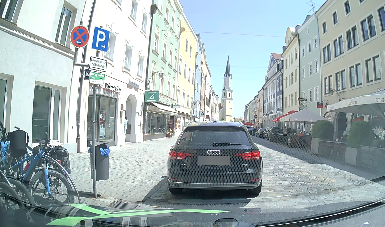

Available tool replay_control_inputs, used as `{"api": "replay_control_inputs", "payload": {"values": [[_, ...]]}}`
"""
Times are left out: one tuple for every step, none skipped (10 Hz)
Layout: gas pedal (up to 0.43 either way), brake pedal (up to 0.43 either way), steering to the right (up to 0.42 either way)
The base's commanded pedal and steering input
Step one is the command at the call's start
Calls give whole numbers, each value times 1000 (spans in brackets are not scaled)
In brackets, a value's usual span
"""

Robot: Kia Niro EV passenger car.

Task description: Follow the waypoints while adhering to traffic rules and regulations

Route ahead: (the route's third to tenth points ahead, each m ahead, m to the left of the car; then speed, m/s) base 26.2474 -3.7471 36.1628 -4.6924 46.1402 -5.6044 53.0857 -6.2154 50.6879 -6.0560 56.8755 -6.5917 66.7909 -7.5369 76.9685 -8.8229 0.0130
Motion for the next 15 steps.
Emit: {"api": "replay_control_inputs", "payload": {"values": [[0,268,384],[0,268,384],[0,274,384],[0,274,384],[0,274,384],[0,274,384],[0,274,384],[0,274,384],[0,274,384],[0,274,384],[0,274,384],[0,274,384],[0,274,384],[0,274,384],[0,274,384]]}}
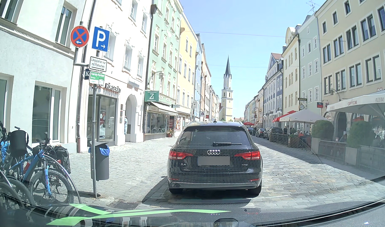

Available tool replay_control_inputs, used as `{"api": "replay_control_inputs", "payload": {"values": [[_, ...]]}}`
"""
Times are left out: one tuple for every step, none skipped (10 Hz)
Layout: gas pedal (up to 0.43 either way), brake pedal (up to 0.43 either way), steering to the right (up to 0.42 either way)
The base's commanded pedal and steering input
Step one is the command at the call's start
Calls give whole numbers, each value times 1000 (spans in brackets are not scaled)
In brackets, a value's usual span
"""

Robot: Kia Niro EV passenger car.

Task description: Follow the waypoints while adhering to traffic rules and regulations

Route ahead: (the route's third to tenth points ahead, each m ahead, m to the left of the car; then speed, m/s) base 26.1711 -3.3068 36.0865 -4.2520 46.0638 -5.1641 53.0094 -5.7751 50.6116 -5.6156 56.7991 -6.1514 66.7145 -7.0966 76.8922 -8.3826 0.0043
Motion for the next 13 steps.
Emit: {"api": "replay_control_inputs", "payload": {"values": [[0,274,384],[0,274,384],[0,274,384],[0,274,384],[0,274,384],[0,274,384],[0,274,384],[0,274,384],[0,274,384],[0,274,384],[0,274,384],[0,274,384],[0,274,384]]}}
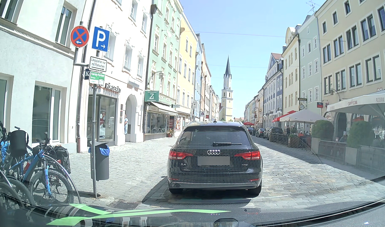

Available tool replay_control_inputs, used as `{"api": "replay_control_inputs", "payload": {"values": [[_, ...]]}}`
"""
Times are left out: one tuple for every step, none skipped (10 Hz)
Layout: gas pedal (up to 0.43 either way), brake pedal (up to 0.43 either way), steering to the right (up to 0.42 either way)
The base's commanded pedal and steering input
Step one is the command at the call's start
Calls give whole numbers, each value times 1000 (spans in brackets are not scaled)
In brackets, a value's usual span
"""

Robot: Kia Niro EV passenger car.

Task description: Follow the waypoints while adhering to traffic rules and regulations

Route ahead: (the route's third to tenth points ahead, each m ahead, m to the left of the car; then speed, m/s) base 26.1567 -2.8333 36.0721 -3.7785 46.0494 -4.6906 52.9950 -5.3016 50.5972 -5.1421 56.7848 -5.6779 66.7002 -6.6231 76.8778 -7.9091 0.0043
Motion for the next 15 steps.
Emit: {"api": "replay_control_inputs", "payload": {"values": [[0,274,384],[0,280,384],[0,274,384],[0,274,384],[0,274,384],[0,274,384],[0,274,384],[0,274,384],[0,274,384],[0,274,384],[0,274,384],[0,274,384],[0,280,384],[0,280,384],[0,280,384]]}}
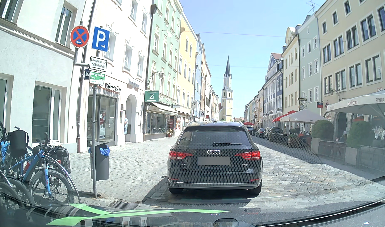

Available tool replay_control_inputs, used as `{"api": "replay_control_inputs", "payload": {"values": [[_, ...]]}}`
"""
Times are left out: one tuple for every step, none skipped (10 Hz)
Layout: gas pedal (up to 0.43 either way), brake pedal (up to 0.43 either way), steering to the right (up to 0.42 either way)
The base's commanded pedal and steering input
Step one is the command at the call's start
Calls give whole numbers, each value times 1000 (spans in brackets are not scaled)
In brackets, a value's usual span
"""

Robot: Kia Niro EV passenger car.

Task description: Follow the waypoints while adhering to traffic rules and regulations

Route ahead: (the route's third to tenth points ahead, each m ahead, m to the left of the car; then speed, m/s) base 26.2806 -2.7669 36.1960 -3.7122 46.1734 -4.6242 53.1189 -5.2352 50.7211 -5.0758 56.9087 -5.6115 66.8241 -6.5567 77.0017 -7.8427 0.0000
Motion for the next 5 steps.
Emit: {"api": "replay_control_inputs", "payload": {"values": [[0,280,384],[0,274,384],[0,280,384],[0,280,384],[0,280,384]]}}
